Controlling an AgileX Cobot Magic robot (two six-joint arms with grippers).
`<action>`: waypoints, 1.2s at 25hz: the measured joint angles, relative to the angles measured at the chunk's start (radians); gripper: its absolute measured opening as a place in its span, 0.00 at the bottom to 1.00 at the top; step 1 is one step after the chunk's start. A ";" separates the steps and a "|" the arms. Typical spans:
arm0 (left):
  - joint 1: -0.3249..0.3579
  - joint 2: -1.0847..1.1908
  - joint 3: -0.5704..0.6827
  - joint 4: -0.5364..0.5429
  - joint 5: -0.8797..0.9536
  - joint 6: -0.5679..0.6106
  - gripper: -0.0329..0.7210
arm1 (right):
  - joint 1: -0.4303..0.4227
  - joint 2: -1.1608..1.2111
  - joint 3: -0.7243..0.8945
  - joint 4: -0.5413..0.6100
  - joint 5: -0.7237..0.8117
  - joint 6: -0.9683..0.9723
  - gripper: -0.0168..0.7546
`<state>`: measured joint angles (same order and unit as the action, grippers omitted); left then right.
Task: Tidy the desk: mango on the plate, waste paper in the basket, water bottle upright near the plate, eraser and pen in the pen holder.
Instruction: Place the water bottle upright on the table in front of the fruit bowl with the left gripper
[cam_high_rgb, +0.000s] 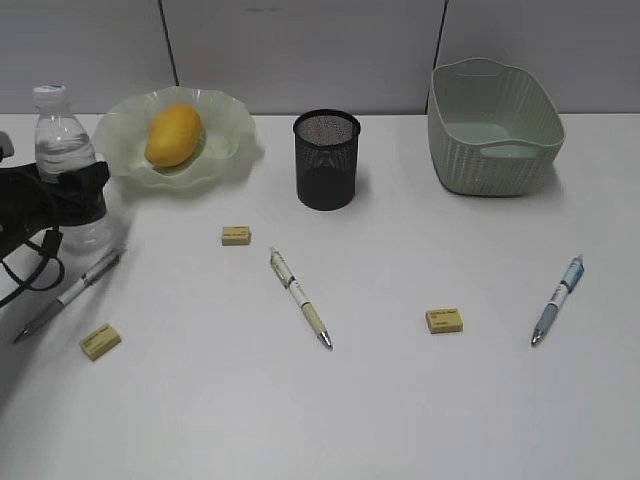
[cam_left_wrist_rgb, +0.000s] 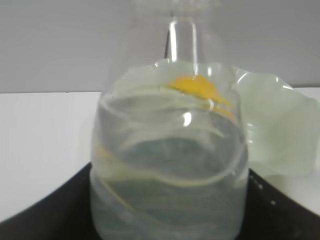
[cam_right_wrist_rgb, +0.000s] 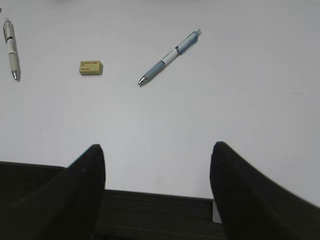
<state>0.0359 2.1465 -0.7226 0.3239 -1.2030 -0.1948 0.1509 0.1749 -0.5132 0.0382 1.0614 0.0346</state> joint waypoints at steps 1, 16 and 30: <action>0.000 0.000 0.001 0.003 0.000 0.001 0.79 | 0.000 0.000 0.000 0.000 0.000 0.000 0.70; 0.000 0.000 0.084 -0.019 -0.017 0.002 0.86 | 0.000 0.000 0.000 0.000 0.000 0.000 0.70; 0.000 -0.145 0.281 -0.031 -0.008 0.002 0.90 | 0.000 0.000 0.000 0.000 0.000 0.001 0.70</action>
<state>0.0359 2.0014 -0.4416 0.2930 -1.2109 -0.1926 0.1509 0.1749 -0.5132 0.0382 1.0614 0.0355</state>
